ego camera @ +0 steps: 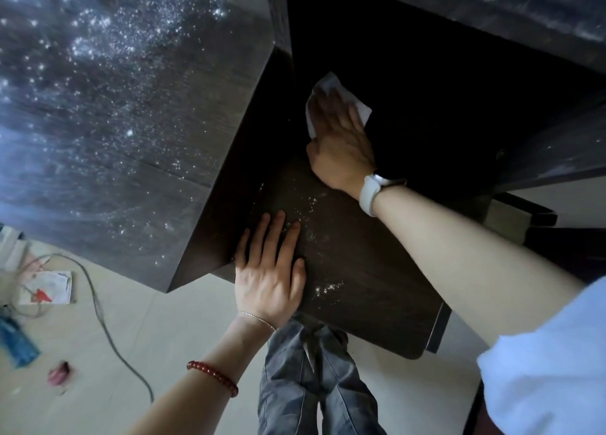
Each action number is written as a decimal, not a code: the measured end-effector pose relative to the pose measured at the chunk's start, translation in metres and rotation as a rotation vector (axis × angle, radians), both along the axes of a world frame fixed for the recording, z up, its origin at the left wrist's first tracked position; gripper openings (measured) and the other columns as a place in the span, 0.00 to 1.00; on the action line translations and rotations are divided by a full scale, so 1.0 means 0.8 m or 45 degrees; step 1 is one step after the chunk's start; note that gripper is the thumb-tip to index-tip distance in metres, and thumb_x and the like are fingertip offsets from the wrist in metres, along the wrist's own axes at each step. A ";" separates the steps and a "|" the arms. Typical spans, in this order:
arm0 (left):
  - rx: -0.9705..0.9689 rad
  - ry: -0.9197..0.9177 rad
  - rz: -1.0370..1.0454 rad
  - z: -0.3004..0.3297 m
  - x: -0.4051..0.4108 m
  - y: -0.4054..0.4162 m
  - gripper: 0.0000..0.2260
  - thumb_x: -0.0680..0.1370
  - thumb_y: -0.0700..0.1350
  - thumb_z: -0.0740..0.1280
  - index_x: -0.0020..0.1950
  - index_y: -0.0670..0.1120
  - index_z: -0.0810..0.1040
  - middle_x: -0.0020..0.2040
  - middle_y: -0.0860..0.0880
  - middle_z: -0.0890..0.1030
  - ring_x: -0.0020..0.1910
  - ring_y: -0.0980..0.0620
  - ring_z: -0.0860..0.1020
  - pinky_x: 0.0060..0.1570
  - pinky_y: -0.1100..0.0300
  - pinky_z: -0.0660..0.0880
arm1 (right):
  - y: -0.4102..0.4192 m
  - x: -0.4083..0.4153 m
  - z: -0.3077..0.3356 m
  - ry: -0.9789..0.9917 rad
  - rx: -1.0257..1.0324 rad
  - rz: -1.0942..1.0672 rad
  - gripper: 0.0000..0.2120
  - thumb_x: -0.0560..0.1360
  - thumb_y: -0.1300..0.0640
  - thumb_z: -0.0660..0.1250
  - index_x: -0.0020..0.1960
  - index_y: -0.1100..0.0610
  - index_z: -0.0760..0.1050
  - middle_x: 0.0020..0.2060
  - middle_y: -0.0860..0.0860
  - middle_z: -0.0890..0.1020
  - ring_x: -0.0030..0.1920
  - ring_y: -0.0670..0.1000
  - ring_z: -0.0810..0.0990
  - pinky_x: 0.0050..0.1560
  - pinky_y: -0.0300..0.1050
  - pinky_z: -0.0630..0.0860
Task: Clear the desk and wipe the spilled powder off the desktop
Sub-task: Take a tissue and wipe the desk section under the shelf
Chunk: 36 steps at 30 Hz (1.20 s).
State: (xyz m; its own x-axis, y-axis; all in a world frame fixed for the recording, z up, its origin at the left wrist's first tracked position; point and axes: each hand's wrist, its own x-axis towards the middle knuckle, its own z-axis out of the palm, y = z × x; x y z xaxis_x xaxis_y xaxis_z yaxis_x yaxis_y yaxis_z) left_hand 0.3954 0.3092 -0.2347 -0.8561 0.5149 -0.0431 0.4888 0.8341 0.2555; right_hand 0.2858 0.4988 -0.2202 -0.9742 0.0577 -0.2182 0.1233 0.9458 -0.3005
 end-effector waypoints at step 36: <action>-0.188 -0.187 0.032 0.007 0.061 -0.089 0.24 0.79 0.53 0.45 0.74 0.47 0.54 0.73 0.45 0.55 0.74 0.48 0.48 0.70 0.43 0.43 | -0.100 0.093 -0.007 0.099 -0.059 0.266 0.29 0.71 0.56 0.50 0.71 0.65 0.60 0.71 0.62 0.62 0.72 0.61 0.57 0.72 0.55 0.52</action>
State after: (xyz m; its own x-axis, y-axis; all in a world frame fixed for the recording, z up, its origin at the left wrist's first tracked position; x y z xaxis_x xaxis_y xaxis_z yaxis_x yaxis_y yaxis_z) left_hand 0.4446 0.2382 -0.2290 -0.8476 0.4724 -0.2417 0.4339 0.8792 0.1968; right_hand 0.3602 0.4189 -0.2261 -0.9779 -0.1556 -0.1394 -0.0993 0.9334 -0.3449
